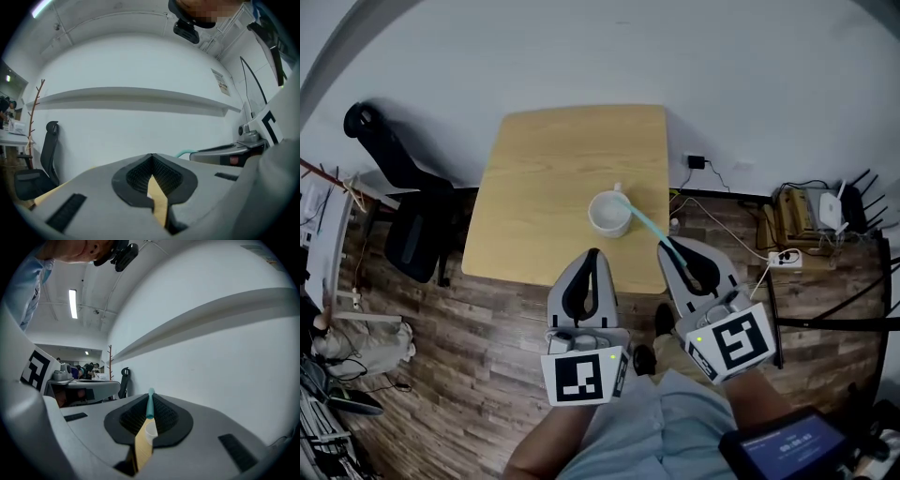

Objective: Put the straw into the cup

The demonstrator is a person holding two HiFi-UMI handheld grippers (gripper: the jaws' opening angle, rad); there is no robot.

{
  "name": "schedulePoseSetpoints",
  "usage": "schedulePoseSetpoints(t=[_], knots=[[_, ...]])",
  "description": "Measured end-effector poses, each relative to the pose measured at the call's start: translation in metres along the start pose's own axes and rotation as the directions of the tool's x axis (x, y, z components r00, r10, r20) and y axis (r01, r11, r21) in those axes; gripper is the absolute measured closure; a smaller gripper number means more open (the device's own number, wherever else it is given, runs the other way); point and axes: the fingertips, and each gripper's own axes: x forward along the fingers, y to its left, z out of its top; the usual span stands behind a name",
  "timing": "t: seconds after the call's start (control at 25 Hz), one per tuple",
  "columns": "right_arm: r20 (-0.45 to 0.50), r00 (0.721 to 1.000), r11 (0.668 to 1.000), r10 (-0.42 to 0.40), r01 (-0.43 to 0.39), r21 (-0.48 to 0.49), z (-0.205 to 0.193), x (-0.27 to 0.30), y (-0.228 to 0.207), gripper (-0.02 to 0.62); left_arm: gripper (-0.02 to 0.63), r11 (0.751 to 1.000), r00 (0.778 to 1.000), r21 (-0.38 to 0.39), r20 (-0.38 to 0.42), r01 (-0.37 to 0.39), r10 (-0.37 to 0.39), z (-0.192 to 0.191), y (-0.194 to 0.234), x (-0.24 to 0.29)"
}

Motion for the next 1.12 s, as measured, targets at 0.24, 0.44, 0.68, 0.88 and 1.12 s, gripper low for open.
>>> schedulePoseSetpoints(t=[0.24,0.44,0.68,0.88,1.12], knots=[[0.025,0.998,0.999,0.052,-0.052,0.013,0.009,0.025,-0.026,0.578,0.609,0.999,0.999,0.039,0.009,-0.033,0.033,0.01,0.004,0.039],[0.066,0.991,0.993,0.115,-0.115,-0.009,0.032,0.036,-0.036,0.578,0.609,0.995,0.996,0.068,0.049,-0.074,0.071,0.033,0.001,0.057],[0.117,0.977,0.984,0.178,-0.175,-0.035,0.053,0.043,-0.039,0.578,0.609,0.983,0.982,0.084,0.108,-0.163,0.153,0.056,0.017,0.063],[0.083,0.977,0.981,0.195,-0.193,-0.023,0.041,0.046,-0.035,0.578,0.609,0.984,0.985,0.066,0.071,-0.164,0.16,0.042,0.019,0.064],[0.011,0.98,0.98,0.199,-0.199,0.025,0.007,0.057,-0.043,0.578,0.609,0.989,0.99,0.045,0.004,-0.142,0.142,0.008,0.015,0.08]])
